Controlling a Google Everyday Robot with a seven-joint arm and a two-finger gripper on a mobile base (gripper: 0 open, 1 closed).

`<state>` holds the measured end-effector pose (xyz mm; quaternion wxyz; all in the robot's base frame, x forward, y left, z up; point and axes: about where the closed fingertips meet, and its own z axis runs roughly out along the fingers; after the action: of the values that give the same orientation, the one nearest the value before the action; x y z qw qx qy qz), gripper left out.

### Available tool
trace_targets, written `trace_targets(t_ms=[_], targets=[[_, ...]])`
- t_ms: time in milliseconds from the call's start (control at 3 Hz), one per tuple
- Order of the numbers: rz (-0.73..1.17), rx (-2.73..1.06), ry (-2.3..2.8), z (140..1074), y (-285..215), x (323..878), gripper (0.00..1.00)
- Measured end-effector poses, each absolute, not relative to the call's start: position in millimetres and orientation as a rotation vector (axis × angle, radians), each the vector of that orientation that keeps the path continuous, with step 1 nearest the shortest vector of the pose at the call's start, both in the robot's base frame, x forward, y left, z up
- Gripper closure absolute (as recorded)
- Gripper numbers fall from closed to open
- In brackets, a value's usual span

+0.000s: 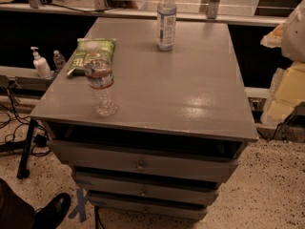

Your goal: Move water bottle near blue plastic bottle

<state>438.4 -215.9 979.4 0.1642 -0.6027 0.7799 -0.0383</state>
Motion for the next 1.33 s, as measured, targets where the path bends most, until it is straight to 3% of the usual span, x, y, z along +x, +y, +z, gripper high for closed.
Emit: trace_targets(t_ms=[667,1333], targets=[[-0.100,-1.707,2.209,976.2,-212.7,438.7,0.00],[0.222,-1.573,2.075,903.8,-173.5,457.1,0.00]])
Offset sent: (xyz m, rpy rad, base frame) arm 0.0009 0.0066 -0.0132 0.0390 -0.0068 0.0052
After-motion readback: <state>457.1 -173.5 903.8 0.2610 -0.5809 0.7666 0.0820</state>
